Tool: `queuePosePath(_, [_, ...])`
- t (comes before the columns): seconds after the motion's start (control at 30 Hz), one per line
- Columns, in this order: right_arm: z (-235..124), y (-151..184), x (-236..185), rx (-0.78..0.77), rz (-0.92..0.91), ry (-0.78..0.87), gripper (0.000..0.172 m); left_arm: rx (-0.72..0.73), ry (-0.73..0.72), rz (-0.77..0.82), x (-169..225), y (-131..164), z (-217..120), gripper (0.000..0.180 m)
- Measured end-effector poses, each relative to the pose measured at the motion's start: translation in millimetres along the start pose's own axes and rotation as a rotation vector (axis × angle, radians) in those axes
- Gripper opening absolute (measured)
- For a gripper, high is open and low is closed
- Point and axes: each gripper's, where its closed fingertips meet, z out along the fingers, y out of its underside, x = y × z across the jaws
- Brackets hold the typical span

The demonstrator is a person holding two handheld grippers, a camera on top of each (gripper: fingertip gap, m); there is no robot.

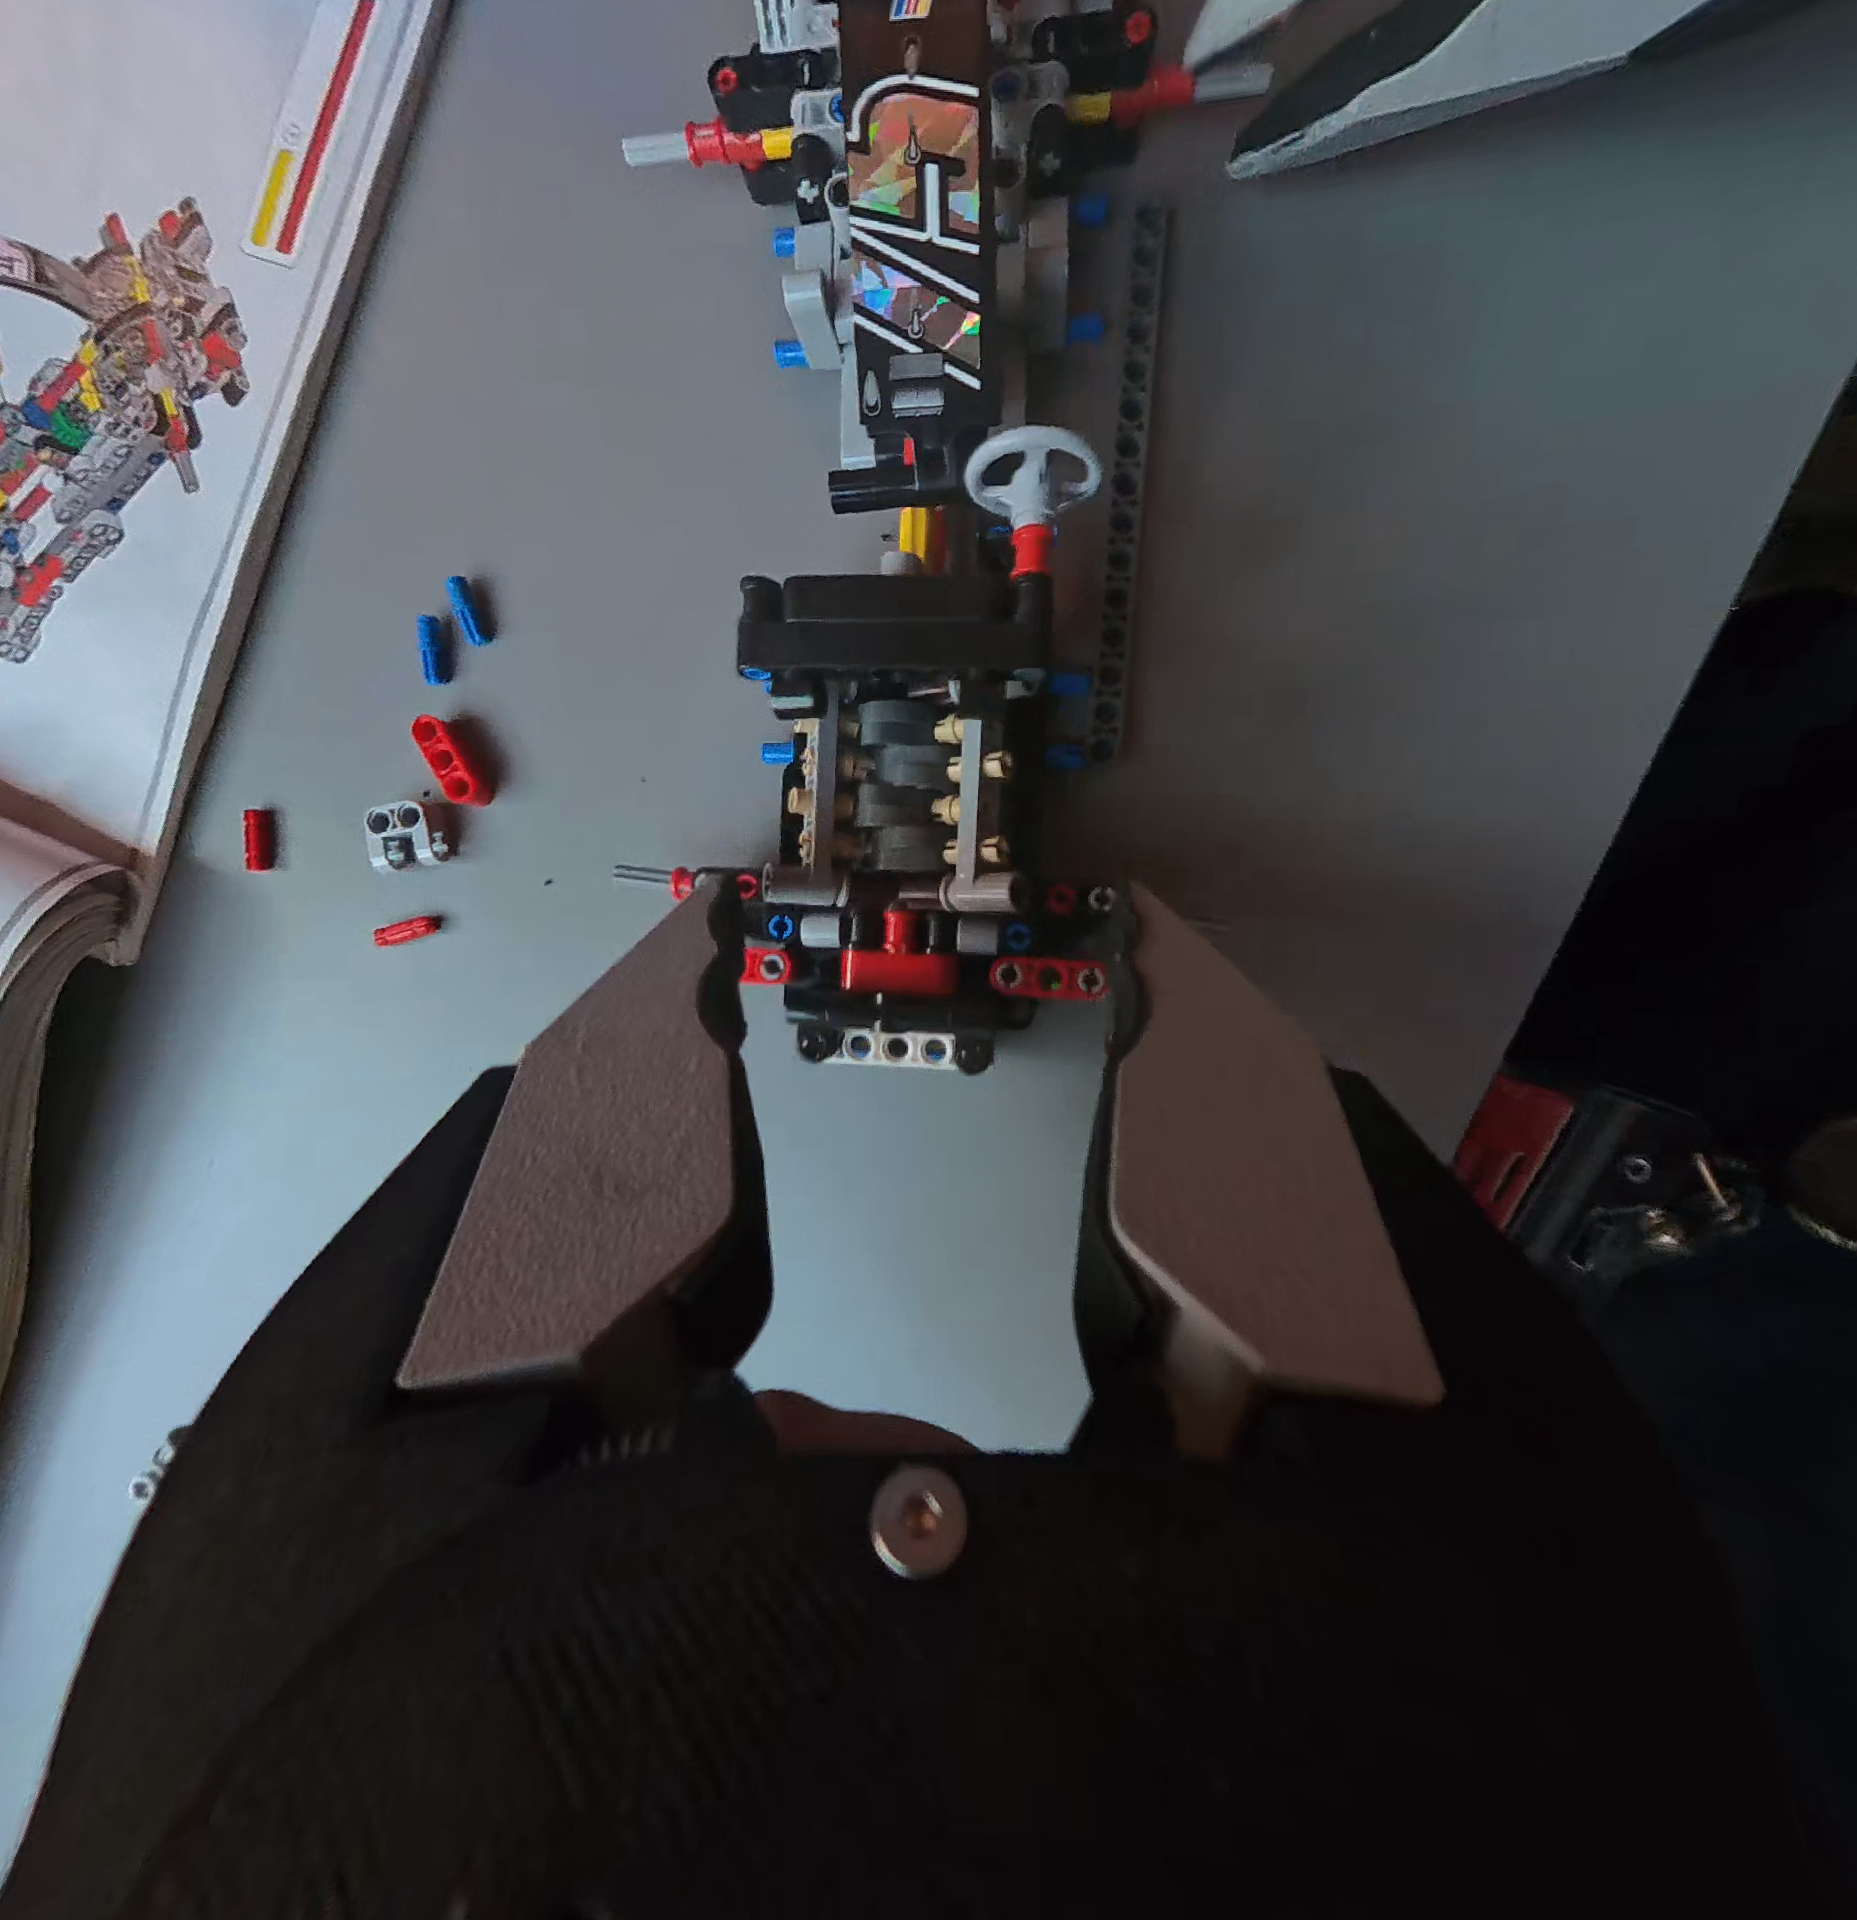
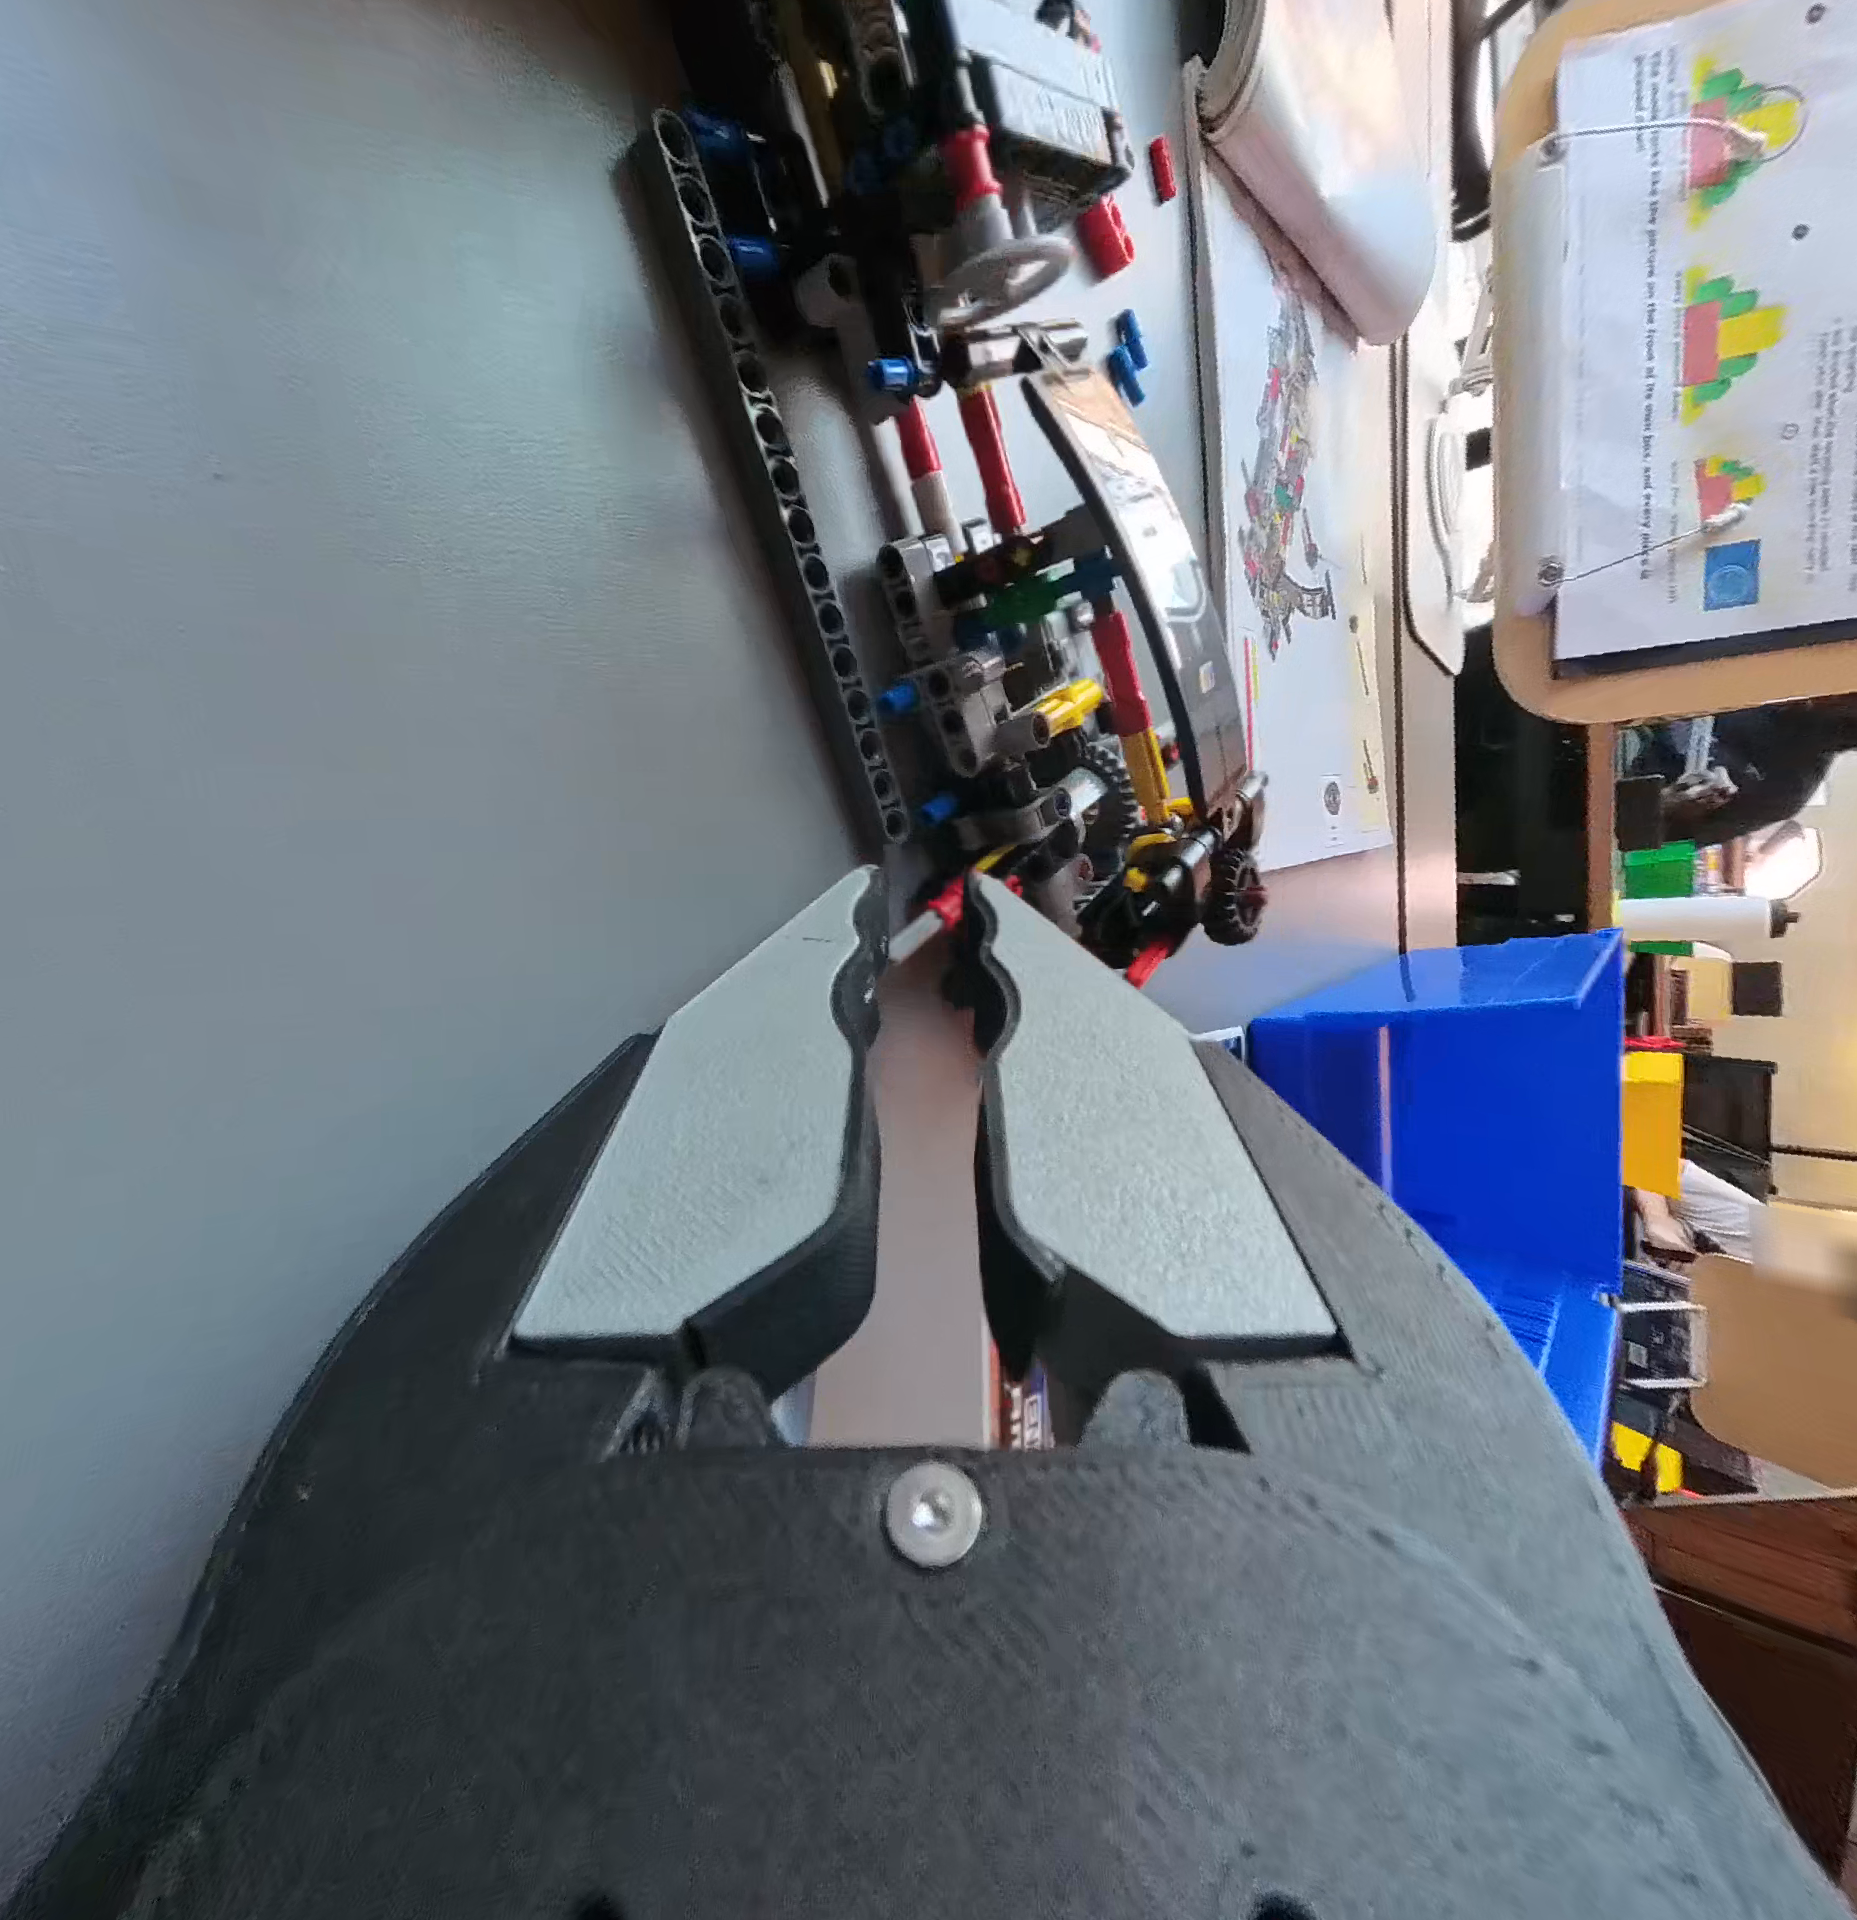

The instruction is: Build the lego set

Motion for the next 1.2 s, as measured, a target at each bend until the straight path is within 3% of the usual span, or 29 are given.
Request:
queuePosePath(0.13, [-8,2,21,0.061,0.078,-0.012,0.014,0.006,0.004,-0.014,-5,-4,-3,0.067])
queuePosePath(0.3, [-18,21,45,0.141,0.407,-0.061,0.032,-0.02,-0.043,0.057,1,-13,9,0.074])
queuePosePath(0.37, [-18,25,44,0.168,0.499,-0.101,0.035,0.02,-0.082,0.083,4,-25,8,0.068])
queuePosePath(0.43, [-16,27,37,0.18,0.57,-0.172,0.027,0.102,-0.112,0.14,16,-40,0,0.049])
queuePosePath(0.47, [-14,28,34,0.181,0.583,-0.19,0.027,0.133,-0.11,0.171,27,-46,-3,0.041])
queuePosePath(0.6, [-8,28,28,0.206,0.578,-0.212,0.026,0.111,-0.003,0.207,65,-49,14,0.04])
queuePosePath(0.77, [-3,33,47,0.232,0.621,-0.149,0.032,0.033,-0.015,0.253,64,-60,39,0.034])
queuePosePath(0.87, [3,36,42,0.226,0.664,-0.215,0.043,-0.057,-0.037,0.265,55,-59,55,0.023])
queuePosePath(1.0, [8,37,37,0.226,0.658,-0.234,0.045,-0.14,-0.039,0.26,47,-57,66,0.015])
queuePosePath(1.2, [7,37,40,0.253,0.659,-0.25,0.045,-0.181,-0.032,0.249,47,-63,65,0.02])
